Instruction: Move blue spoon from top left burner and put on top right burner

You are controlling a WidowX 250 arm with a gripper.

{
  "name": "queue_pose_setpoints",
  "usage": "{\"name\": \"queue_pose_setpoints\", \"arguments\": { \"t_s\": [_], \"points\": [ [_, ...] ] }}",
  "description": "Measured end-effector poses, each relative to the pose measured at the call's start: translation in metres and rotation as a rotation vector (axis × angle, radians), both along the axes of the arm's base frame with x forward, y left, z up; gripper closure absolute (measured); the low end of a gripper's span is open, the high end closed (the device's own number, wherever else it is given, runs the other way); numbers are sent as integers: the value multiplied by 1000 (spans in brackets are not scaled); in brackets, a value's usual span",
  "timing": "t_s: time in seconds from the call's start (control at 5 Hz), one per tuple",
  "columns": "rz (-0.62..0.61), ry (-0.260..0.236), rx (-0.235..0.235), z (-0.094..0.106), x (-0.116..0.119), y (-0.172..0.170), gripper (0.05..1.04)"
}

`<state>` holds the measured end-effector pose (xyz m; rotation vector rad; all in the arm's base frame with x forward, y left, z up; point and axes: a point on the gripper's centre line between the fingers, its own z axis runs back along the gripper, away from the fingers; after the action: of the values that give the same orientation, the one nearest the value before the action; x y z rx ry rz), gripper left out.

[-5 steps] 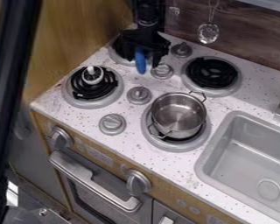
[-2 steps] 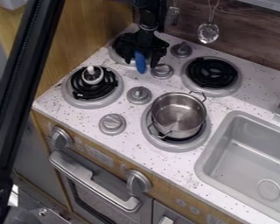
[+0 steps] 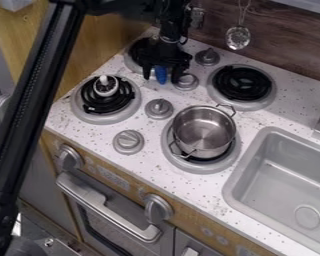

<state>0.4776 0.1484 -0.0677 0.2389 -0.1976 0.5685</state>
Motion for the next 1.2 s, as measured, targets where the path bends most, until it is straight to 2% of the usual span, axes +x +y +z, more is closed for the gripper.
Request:
{"name": "queue_pose_setpoints", "arguments": {
  "t_s": [0.2,0.4,0.6,0.8,1.0,1.2],
  "points": [
    [5,15,28,-4,5,7,84],
    [2,23,32,-7,6,8,133],
    [-21,42,28,-9,3,7,418],
    [-116,52,45,-8,3,1,655],
    [-236,2,46,-4,5,-12,669],
    [-379,-95,56,12,10,-40,671]
  ]
}}
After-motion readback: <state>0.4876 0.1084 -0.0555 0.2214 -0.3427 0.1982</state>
